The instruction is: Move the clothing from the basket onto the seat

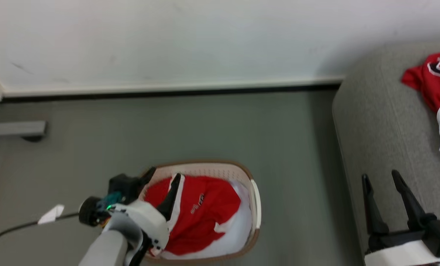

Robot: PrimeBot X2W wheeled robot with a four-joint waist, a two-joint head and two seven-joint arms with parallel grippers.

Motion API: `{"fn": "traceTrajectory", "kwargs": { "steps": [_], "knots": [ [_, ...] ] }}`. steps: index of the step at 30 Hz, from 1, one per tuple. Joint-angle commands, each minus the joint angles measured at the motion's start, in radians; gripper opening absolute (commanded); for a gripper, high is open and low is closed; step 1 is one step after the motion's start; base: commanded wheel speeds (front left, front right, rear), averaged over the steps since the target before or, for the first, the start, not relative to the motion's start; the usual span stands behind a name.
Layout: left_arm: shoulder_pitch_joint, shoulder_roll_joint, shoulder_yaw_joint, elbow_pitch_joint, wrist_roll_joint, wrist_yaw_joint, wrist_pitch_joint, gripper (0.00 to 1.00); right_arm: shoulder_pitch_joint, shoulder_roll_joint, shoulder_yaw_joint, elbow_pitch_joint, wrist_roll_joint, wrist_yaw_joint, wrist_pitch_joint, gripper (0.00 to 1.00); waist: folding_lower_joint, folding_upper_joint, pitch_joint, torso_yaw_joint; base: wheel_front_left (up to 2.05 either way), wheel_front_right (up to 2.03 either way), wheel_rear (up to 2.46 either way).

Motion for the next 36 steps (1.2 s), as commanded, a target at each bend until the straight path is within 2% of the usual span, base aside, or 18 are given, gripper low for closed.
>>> {"fn": "traceTrajectory", "kwargs": {
  "steps": [1,12,20,29,36],
  "knots": [
    [-0.045,0.010,-0.013,0.034,0.027,0.002,0.027,1.00,-0.032,-0.001,0.007,-0.010,0.005,-0.002,0.001,1.00,-0.0002,-0.0001,0.140,-0.069,0.00,0.00,0.00],
    [-0.311,0.037,-0.088,0.260,0.118,0.028,0.226,1.00,-0.176,0.024,0.043,-0.056,0.020,-0.002,0.001,1.00,-0.0002,-0.0001,0.401,-0.165,0.00,0.00,0.00],
    [-0.421,0.045,-0.114,0.383,0.155,0.056,0.308,1.00,-0.239,0.034,0.087,-0.071,0.027,-0.002,0.001,1.00,-0.0002,-0.0001,0.515,-0.201,0.00,0.00,0.00],
    [-0.500,0.061,-0.117,0.496,0.156,0.099,0.309,1.00,-0.278,0.043,0.119,-0.084,0.042,-0.002,0.001,1.00,-0.0002,-0.0001,0.601,-0.235,0.00,0.00,0.00],
    [-0.529,0.064,-0.099,0.547,0.126,0.118,0.260,1.00,-0.288,0.046,0.130,-0.084,0.057,-0.002,0.001,1.00,-0.0002,-0.0001,0.637,-0.244,0.00,0.00,0.00]
  ]
}}
